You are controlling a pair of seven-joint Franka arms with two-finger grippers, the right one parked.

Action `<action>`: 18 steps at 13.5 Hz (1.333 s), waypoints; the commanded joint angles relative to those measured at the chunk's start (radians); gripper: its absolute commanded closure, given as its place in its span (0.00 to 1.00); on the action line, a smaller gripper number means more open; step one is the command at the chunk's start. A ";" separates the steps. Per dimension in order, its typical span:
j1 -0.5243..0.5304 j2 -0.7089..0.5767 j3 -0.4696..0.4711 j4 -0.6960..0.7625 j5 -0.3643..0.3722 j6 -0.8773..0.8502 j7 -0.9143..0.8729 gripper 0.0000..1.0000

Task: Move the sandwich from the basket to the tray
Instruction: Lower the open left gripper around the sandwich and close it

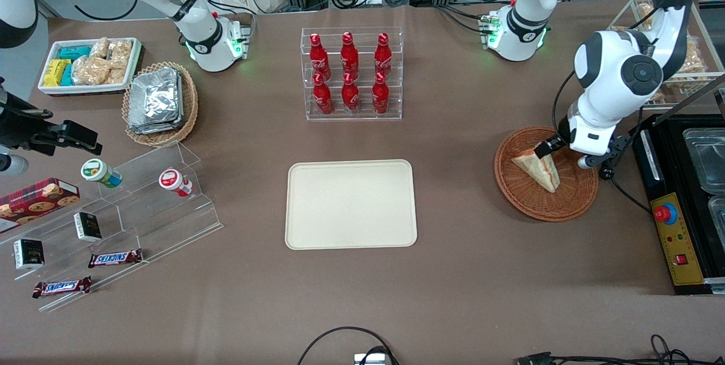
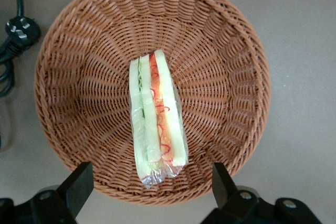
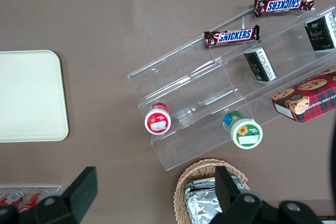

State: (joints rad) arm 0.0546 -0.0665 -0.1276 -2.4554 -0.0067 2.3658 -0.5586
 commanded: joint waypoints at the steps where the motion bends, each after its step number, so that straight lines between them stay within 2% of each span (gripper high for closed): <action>1: -0.007 0.011 0.005 -0.046 0.001 0.082 -0.018 0.00; 14: -0.007 0.123 0.006 -0.082 0.001 0.262 -0.017 0.00; 15: -0.007 0.131 0.005 -0.082 0.004 0.268 -0.017 0.02; 18: -0.007 0.143 0.006 -0.083 0.004 0.283 -0.017 0.30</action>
State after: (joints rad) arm 0.0546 0.0766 -0.1269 -2.5199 -0.0066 2.6112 -0.5611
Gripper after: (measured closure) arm 0.176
